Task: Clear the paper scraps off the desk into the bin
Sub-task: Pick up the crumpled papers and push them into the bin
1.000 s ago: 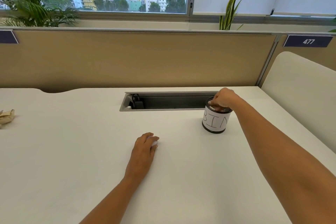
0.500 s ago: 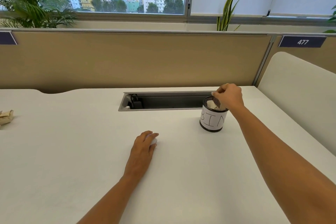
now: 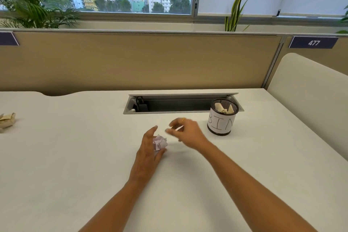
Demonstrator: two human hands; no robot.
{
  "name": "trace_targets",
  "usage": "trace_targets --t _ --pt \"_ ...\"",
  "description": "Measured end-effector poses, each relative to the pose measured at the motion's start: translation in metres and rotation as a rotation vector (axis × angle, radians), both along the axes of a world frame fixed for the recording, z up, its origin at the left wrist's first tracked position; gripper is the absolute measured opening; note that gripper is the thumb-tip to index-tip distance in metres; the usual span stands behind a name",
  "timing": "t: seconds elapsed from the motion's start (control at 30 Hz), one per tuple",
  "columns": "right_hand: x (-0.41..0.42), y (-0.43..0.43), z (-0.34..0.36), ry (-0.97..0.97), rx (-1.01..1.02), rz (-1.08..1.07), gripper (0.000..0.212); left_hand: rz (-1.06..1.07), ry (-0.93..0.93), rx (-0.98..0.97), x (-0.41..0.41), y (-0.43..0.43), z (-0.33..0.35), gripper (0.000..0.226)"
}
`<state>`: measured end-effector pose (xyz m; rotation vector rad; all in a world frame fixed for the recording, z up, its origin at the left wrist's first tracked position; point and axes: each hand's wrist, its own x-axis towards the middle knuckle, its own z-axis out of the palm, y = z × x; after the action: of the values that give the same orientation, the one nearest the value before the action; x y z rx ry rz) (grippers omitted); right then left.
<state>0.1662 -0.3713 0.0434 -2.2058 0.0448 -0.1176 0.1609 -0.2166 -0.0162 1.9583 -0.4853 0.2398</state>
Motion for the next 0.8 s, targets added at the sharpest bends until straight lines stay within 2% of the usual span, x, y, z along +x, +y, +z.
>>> trace_targets --t 0.07,0.13,0.3,0.43,0.57,0.67,0.8 --pt "-0.004 0.014 -0.013 0.145 0.021 0.08 0.049 0.0 -0.073 0.038 0.0 0.001 -0.003 0.068" --pt "-0.008 0.023 -0.021 0.191 0.026 0.096 0.059 -0.006 -0.103 0.054 0.0 0.002 -0.004 0.069" --pt "-0.013 0.032 -0.026 0.15 0.14 -0.016 0.051 -0.056 -0.144 0.051 0.001 0.002 -0.007 0.077" --pt "-0.017 0.019 -0.017 -0.011 0.141 -0.168 0.042 -0.06 -0.147 0.154 0.002 0.003 -0.007 0.086" --pt "-0.021 -0.015 0.019 -0.334 0.153 -0.313 0.02 -0.012 -0.117 0.249 0.003 0.002 -0.009 0.084" --pt "-0.018 -0.05 0.046 -0.519 0.001 -0.491 0.021 0.001 -0.104 0.257 0.002 0.002 -0.01 0.079" --pt "-0.013 -0.096 0.058 -0.442 -0.31 -0.747 0.04 0.004 -0.116 0.265 0.003 0.001 -0.011 0.075"
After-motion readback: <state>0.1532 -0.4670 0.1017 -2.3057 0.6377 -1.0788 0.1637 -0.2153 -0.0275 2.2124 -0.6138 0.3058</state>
